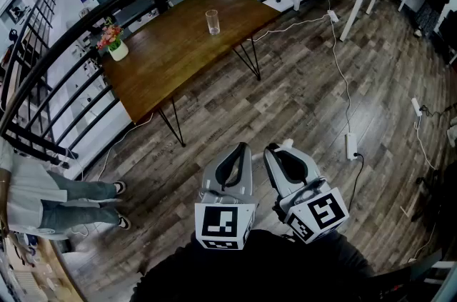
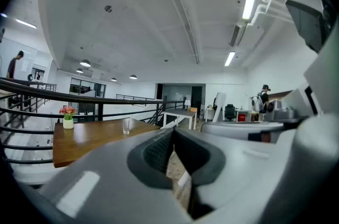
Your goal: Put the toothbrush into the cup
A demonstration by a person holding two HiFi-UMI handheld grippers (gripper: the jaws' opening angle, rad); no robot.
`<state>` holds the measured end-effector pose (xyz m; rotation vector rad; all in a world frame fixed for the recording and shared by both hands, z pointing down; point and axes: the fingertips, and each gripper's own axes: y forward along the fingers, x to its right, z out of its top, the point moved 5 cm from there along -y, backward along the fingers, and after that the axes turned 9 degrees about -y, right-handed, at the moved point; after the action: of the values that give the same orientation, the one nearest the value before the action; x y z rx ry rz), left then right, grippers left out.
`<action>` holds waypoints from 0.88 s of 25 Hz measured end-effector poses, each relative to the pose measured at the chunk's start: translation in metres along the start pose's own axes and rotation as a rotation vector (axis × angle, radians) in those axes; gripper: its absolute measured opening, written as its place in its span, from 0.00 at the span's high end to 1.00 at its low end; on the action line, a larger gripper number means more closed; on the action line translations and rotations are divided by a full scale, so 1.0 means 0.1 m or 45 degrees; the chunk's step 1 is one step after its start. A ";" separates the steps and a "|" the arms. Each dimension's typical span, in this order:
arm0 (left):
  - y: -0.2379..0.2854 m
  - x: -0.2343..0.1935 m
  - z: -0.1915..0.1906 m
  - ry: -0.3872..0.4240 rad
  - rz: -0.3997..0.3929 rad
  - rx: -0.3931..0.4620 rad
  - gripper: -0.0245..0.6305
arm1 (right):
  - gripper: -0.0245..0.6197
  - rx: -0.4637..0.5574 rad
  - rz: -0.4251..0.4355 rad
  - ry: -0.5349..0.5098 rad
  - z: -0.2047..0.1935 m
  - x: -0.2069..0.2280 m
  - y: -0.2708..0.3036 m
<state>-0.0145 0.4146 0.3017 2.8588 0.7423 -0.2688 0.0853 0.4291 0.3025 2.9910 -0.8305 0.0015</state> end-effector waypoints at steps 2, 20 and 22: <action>0.05 -0.15 0.05 0.005 -0.008 0.001 0.95 | 0.91 0.003 0.000 -0.014 0.03 -0.03 0.18; 0.58 -0.80 0.17 -0.029 -0.081 -0.035 0.95 | 0.91 -0.029 -0.073 -0.041 0.07 0.05 0.97; 0.68 -0.84 0.14 -0.027 -0.076 -0.052 0.95 | 0.91 -0.033 -0.071 -0.031 0.04 0.13 1.05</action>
<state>-0.0550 0.3137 0.3145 2.7947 0.8199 -0.2882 0.0419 0.3322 0.3028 2.9947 -0.7431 -0.0465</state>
